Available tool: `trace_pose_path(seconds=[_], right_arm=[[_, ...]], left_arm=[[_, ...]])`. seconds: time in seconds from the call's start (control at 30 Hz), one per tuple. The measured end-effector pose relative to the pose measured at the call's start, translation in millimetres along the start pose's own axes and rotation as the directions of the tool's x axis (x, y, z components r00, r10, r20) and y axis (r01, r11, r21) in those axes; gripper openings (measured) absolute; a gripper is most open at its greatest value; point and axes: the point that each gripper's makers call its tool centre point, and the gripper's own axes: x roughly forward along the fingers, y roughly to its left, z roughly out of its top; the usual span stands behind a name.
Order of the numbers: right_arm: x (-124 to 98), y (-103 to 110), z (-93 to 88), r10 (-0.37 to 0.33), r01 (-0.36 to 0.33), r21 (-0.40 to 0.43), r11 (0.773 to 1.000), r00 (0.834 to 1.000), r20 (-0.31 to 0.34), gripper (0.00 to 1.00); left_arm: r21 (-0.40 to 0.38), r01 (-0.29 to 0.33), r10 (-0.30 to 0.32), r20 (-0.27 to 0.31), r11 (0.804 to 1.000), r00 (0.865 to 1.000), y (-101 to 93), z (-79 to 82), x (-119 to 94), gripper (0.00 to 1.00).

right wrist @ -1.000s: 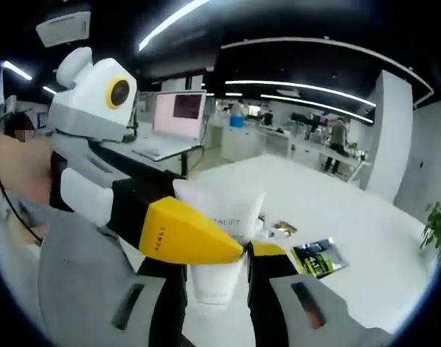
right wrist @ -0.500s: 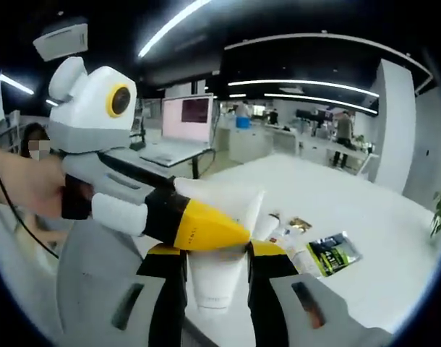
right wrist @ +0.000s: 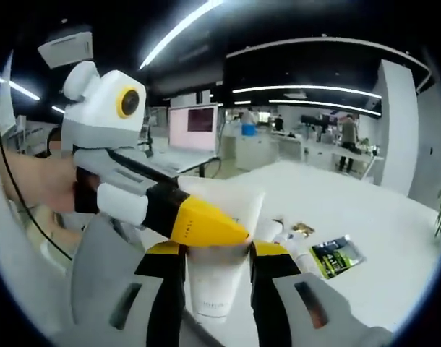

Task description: Arrange the skincare products in the storage area until every visible bottle or jar stands upright without overlapping.

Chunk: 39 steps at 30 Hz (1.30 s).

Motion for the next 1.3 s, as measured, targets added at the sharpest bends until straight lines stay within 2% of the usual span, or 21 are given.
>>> trace_pose_path(seconds=[0.17, 0.27, 0.3, 0.37, 0.43, 0.47, 0.53, 0.57, 0.63, 0.73, 0.8, 0.83, 0.97, 1.03, 1.1, 1.17, 1.3], right_arm=[[-12, 10, 9.8, 0.099, -0.100, 0.032, 0.994, 0.994, 0.044, 0.35], [-19, 16, 18.5, 0.185, -0.188, 0.040, 0.981, 0.981, 0.066, 0.34], [-23, 18, 23.2, 0.220, -0.224, 0.046, 0.974, 0.973, 0.075, 0.33], [-28, 20, 28.8, 0.259, -0.262, 0.023, 0.965, 0.963, 0.077, 0.32], [-35, 22, 36.3, 0.323, -0.327, 0.040, 0.944, 0.942, 0.091, 0.31], [-37, 24, 38.2, 0.352, -0.358, 0.052, 0.932, 0.931, 0.098, 0.30], [-41, 21, 41.1, 0.379, -0.385, 0.041, 0.922, 0.920, 0.103, 0.29], [-45, 22, 43.1, 0.407, -0.412, 0.036, 0.910, 0.908, 0.101, 0.28], [-49, 20, 46.0, 0.429, -0.433, 0.027, 0.901, 0.898, 0.093, 0.27], [-56, 22, 49.5, 0.465, -0.466, -0.003, 0.885, 0.882, 0.079, 0.25], [-61, 21, 49.6, 0.476, -0.476, -0.011, 0.879, 0.877, 0.064, 0.24], [-63, 21, 49.4, 0.481, -0.481, -0.014, 0.877, 0.875, 0.058, 0.23], [-73, 17, 43.0, 0.498, -0.497, -0.033, 0.867, 0.867, 0.019, 0.22], [-77, 13, 40.3, 0.499, -0.498, -0.029, 0.867, 0.867, 0.014, 0.21], [-81, 10, 33.4, 0.515, -0.516, -0.031, 0.856, 0.857, -0.015, 0.21], [-83, 9, 18.3, 0.522, -0.527, -0.042, 0.849, 0.848, -0.094, 0.21], [-80, 4, 14.3, 0.511, -0.515, -0.059, 0.855, 0.857, -0.073, 0.19]], left_arm=[[0.050, 0.081, -0.080, -0.024, 0.995, 0.996, -19.6, 7.9, -6, 0.05], [0.063, 0.143, -0.142, -0.021, 0.988, 0.990, -34.7, 17.7, -12, 0.05], [0.068, 0.185, -0.184, -0.016, 0.980, 0.983, -40.9, 21.8, -14, 0.05], [0.072, 0.220, -0.220, -0.015, 0.973, 0.975, -47.6, 26.5, -15, 0.05], [0.097, 0.249, -0.249, -0.013, 0.964, 0.968, -53.5, 32.9, -16, 0.05], [0.098, 0.287, -0.287, -0.015, 0.953, 0.958, -60.5, 36.2, -17, 0.05], [0.110, 0.311, -0.311, -0.015, 0.944, 0.950, -65.2, 40.2, -16, 0.05], [0.112, 0.340, -0.340, -0.019, 0.934, 0.940, -70.4, 42.4, -16, 0.05], [0.117, 0.361, -0.361, -0.020, 0.925, 0.932, -74.4, 45.5, -15, 0.05], [0.129, 0.438, -0.437, -0.035, 0.890, 0.899, -86.5, 49.1, -14, 0.05], [0.141, 0.449, -0.447, -0.048, 0.882, 0.893, -88.3, 51.1, -11, 0.05], [0.150, 0.471, -0.467, -0.060, 0.869, 0.882, -91.0, 51.6, -10, 0.05], [0.170, 0.511, -0.505, -0.080, 0.843, 0.860, -98.1, 55.1, -5, 0.05], [0.170, 0.522, -0.516, -0.080, 0.836, 0.853, -99.3, 56.5, -3, 0.05], [0.162, 0.544, -0.539, -0.080, 0.823, 0.839, -100.9, 57.3, -1, 0.05], [0.158, 0.553, -0.546, -0.085, 0.818, 0.833, -100.0, 56.0, 1, 0.05], [0.139, 0.561, -0.555, -0.082, 0.816, 0.827, -95.6, 49.3, 7, 0.05]])
